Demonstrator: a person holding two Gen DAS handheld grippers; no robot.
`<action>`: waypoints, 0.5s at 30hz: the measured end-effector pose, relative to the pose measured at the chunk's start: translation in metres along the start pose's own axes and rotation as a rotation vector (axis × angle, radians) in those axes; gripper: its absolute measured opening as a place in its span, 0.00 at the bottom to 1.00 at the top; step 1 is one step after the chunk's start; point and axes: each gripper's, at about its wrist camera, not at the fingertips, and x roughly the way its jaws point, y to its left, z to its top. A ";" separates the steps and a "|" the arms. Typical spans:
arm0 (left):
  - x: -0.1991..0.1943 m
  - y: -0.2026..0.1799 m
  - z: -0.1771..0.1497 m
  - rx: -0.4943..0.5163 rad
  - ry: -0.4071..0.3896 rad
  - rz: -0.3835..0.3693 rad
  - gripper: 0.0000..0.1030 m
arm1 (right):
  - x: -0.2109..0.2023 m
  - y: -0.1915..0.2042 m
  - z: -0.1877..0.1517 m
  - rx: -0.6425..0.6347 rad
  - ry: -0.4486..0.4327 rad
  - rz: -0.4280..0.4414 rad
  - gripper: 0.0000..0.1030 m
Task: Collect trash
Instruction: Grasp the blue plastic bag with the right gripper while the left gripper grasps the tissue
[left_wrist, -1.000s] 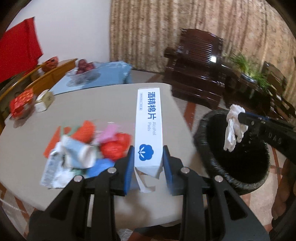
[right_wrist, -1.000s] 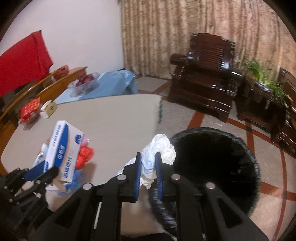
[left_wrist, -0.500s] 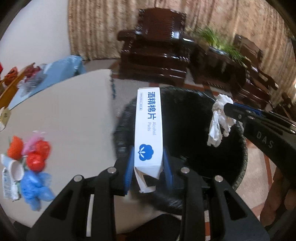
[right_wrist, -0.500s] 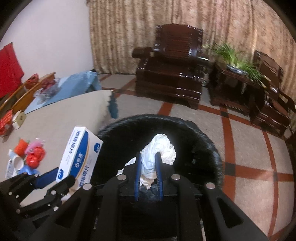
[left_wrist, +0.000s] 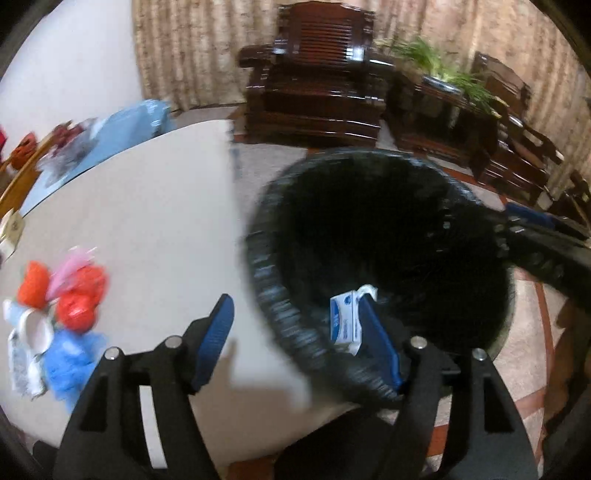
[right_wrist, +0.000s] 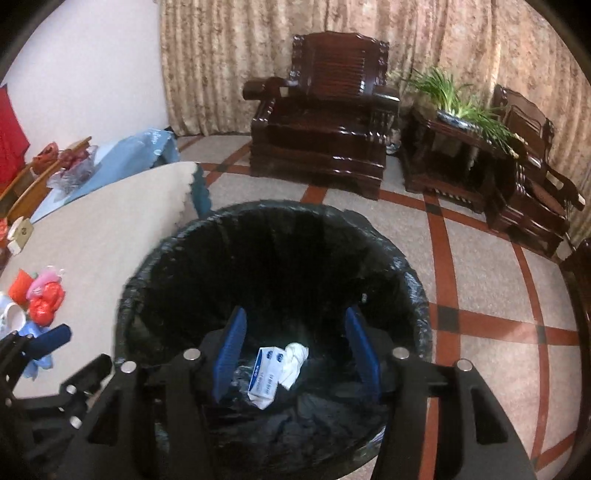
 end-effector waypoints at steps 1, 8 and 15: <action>-0.006 0.015 -0.004 -0.017 -0.004 0.011 0.69 | -0.005 0.007 0.000 -0.005 -0.006 0.008 0.53; -0.058 0.131 -0.032 -0.146 -0.045 0.133 0.71 | -0.044 0.090 -0.004 -0.084 -0.047 0.133 0.53; -0.113 0.231 -0.067 -0.244 -0.100 0.284 0.72 | -0.059 0.192 -0.022 -0.172 -0.024 0.281 0.53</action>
